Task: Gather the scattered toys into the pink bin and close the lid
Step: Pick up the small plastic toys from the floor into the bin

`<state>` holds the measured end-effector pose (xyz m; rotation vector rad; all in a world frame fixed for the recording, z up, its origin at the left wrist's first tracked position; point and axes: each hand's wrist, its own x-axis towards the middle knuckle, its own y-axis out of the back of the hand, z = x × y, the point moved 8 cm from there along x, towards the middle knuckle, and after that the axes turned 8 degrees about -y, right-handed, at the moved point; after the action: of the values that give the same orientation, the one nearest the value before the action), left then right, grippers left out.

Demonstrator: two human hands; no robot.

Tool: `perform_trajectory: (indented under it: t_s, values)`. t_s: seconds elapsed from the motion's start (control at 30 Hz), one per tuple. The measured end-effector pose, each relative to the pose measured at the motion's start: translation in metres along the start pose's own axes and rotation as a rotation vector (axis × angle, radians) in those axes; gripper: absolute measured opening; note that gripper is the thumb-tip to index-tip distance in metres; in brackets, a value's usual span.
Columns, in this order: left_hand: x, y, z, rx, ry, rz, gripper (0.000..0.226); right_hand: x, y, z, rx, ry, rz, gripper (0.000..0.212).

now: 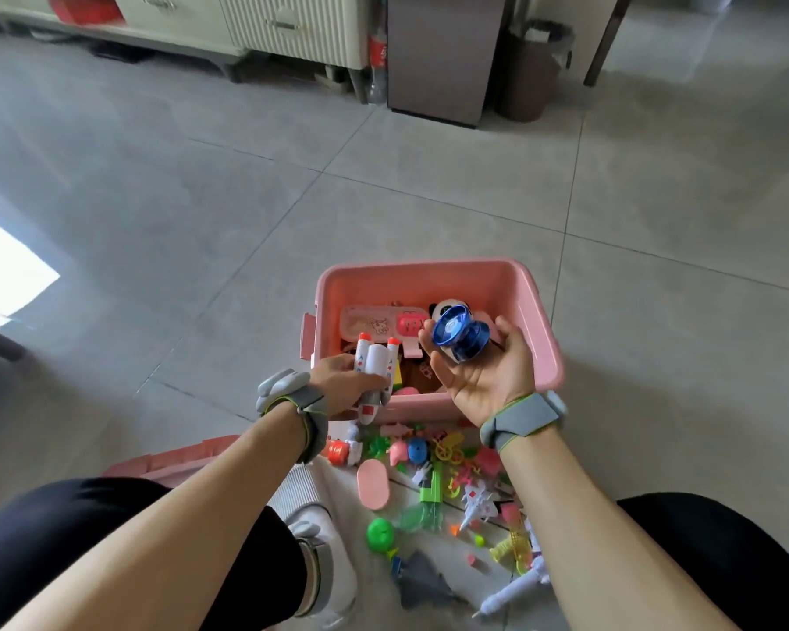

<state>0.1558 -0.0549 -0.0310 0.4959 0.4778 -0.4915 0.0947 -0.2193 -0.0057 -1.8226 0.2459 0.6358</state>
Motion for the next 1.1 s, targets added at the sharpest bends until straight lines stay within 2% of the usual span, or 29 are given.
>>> perform_trajectory:
  t_s: [0.07, 0.1, 0.2, 0.3, 0.4, 0.47, 0.53, 0.63, 0.7, 0.9, 1.0, 1.1]
  values:
    - [0.009, 0.001, -0.001, 0.000, 0.019, 0.004, 0.032, 0.002, -0.001, -0.004, -0.086, -0.001, 0.080, 0.059]
    - [0.015, 0.000, -0.001, 0.000, 0.025, 0.007, 0.032, 0.005, 0.002, -0.008, -0.176, 0.001, 0.150, 0.050]
    - [0.029, -0.006, 0.005, 0.052, 0.008, -0.006, 0.025, 0.012, 0.018, -0.025, -0.549, 0.036, 0.419, 0.030]
    - [0.042, -0.012, 0.013, 0.086, -0.004, -0.014, 0.028, 0.019, 0.044, -0.043, -0.819, 0.027, 0.613, 0.035]
    - [0.059, -0.022, 0.022, 0.141, -0.043, -0.011, 0.021, 0.020, 0.063, -0.062, -0.976, 0.033, 0.734, 0.048]
    - [0.069, -0.028, 0.026, 0.219, -0.042, 0.001, 0.013, 0.021, 0.070, -0.069, -1.027, 0.021, 0.768, 0.045]
    - [0.079, -0.034, 0.026, 0.304, -0.001, 0.000, 0.019, 0.022, 0.076, -0.073, -1.081, -0.005, 0.809, 0.044]
    - [0.098, -0.043, 0.017, 0.422, 0.064, -0.020, 0.049, 0.021, 0.088, -0.084, -1.140, -0.012, 0.887, 0.055]
    - [0.110, -0.051, 0.006, 0.444, 0.109, -0.009, 0.061, 0.017, 0.094, -0.094, -1.134, 0.002, 0.917, 0.055]
    - [0.123, -0.076, -0.019, 0.191, 0.155, 0.026, 0.049, 0.018, 0.097, -0.111, -1.084, 0.040, 0.908, 0.044]
    - [0.126, -0.077, -0.022, 0.213, 0.175, 0.068, 0.043, 0.018, 0.093, -0.111, -1.106, 0.063, 0.890, 0.042]
    - [0.101, -0.077, -0.005, 0.207, 0.177, 0.075, 0.024, 0.024, 0.093, -0.108, -1.187, 0.057, 0.871, 0.044]
